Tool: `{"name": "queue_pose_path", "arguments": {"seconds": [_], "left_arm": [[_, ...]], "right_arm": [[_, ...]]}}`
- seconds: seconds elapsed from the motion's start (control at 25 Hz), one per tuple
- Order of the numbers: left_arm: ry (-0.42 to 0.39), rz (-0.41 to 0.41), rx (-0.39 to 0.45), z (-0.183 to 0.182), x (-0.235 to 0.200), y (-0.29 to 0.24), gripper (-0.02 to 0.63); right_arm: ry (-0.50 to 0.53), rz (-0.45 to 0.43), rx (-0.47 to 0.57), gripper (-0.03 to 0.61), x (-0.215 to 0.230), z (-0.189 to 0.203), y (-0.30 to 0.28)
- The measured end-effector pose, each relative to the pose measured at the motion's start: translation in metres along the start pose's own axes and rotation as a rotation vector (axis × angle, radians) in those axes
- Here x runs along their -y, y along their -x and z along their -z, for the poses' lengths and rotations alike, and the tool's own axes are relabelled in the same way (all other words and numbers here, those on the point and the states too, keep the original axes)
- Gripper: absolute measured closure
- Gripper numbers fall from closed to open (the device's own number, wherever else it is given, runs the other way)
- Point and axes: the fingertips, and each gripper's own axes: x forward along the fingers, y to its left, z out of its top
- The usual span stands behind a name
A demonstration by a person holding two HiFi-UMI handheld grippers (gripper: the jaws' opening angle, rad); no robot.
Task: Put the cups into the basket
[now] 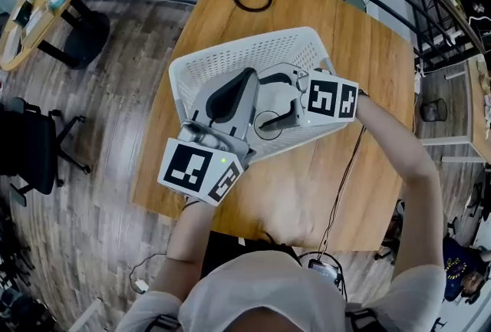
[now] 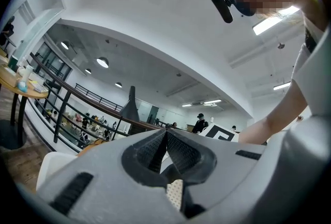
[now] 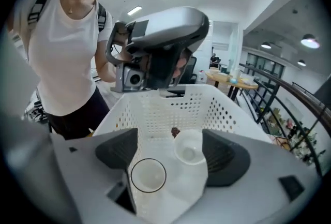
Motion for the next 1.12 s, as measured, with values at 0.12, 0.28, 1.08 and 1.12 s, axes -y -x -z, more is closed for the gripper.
{"name": "queue_pose_path", "arguments": {"seconds": [0.12, 0.28, 1.08, 1.12], "left_arm": [[-0.012, 0.038, 0.018, -0.011, 0.016, -0.002, 0.604], [-0.023, 0.094, 0.033, -0.020, 0.043, -0.004, 0.604], [-0.010, 0.429, -0.035, 0.014, 0.197, -0.021, 0.604], [-0.008, 0.445, -0.044, 0.018, 0.205, -0.021, 0.604]], "right_arm": [[-0.009, 0.121, 0.041, 0.196, 0.007, -0.015, 0.026], [-0.075, 0.289, 0.165, 0.196, 0.007, -0.037, 0.070], [-0.337, 0.969, 0.432, 0.215, -0.095, -0.014, 0.238], [-0.361, 1.000, 0.452, 0.223, -0.103, -0.011, 0.244]]}}
